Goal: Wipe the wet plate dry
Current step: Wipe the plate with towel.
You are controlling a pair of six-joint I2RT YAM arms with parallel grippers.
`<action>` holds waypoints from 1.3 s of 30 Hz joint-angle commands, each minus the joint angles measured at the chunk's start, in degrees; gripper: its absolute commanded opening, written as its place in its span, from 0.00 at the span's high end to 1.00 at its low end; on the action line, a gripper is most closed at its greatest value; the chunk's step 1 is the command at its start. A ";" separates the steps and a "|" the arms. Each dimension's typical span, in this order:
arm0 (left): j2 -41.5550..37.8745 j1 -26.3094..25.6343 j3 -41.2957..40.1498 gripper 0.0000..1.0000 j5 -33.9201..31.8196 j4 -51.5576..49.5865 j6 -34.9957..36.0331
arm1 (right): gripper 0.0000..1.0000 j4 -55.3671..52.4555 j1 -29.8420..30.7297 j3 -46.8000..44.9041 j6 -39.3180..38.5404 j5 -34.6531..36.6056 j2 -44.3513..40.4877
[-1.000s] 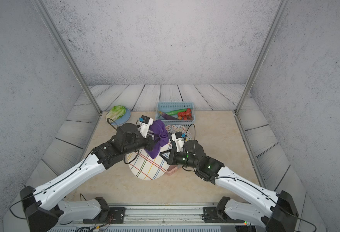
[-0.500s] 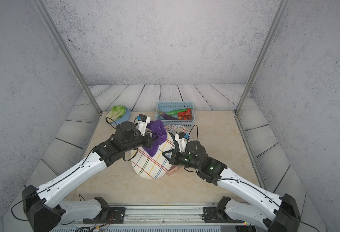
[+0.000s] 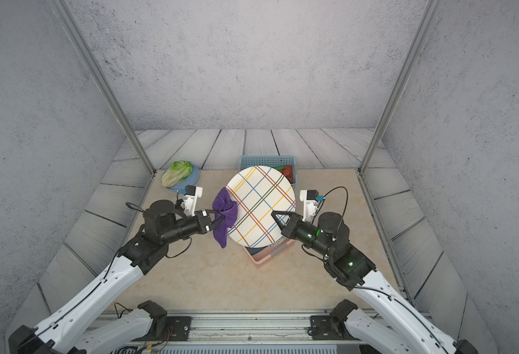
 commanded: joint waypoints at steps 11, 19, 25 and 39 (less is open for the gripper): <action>9.50 7.82 4.93 1.00 6.73 58.50 -60.71 | 1.00 28.13 -0.61 2.44 10.99 -7.11 -2.62; 14.19 -3.43 11.56 1.00 -0.71 65.04 -65.06 | 1.00 38.12 0.21 4.60 17.78 -17.47 8.52; 12.88 -14.99 10.22 1.00 -4.15 64.89 -57.14 | 1.00 47.96 0.06 6.38 22.23 -11.90 14.52; 18.74 -12.10 23.09 1.00 -5.92 65.96 -60.28 | 1.00 46.84 -1.49 9.71 21.15 -14.16 15.70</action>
